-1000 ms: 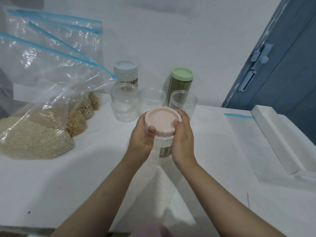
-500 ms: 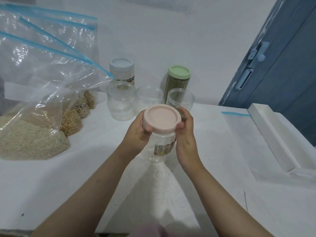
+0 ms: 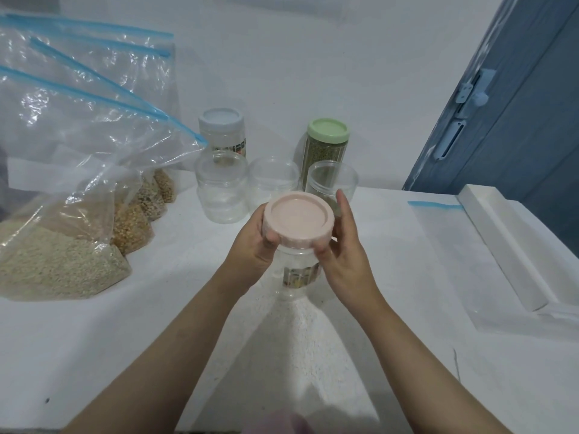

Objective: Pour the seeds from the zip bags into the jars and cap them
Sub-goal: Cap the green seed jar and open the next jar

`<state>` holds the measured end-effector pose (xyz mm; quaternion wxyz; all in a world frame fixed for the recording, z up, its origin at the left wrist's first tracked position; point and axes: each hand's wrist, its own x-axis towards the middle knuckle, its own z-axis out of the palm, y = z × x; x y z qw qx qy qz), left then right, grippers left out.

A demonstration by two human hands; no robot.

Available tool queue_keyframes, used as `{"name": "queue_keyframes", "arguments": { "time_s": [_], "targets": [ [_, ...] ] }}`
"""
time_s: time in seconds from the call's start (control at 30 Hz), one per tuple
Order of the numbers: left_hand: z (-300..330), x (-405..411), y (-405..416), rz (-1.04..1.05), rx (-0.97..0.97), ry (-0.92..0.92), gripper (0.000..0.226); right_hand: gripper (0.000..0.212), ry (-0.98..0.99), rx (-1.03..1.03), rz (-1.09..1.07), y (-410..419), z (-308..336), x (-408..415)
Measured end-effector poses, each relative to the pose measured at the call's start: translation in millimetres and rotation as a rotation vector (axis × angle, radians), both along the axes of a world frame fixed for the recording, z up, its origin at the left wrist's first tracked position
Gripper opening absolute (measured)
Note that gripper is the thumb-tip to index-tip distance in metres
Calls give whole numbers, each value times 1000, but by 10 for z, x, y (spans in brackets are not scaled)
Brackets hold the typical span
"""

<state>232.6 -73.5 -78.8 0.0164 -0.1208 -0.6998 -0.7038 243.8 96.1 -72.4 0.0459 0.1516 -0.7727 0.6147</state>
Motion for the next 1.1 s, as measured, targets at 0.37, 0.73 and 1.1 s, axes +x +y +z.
{"name": "queue_keyframes", "arguments": {
  "time_s": [0.37, 0.73, 1.1],
  "targets": [
    [29, 19, -16, 6, -50, 14, 129, 90, -43, -51, 96, 34, 80, 53],
    [12, 12, -45, -28, -70, -32, 94, 71, -46, -27, 39, 191, 108, -19],
    [44, 0, 12, -66, -60, 42, 129, 64, 69, 42, 96, 245, 183, 33]
  ]
}}
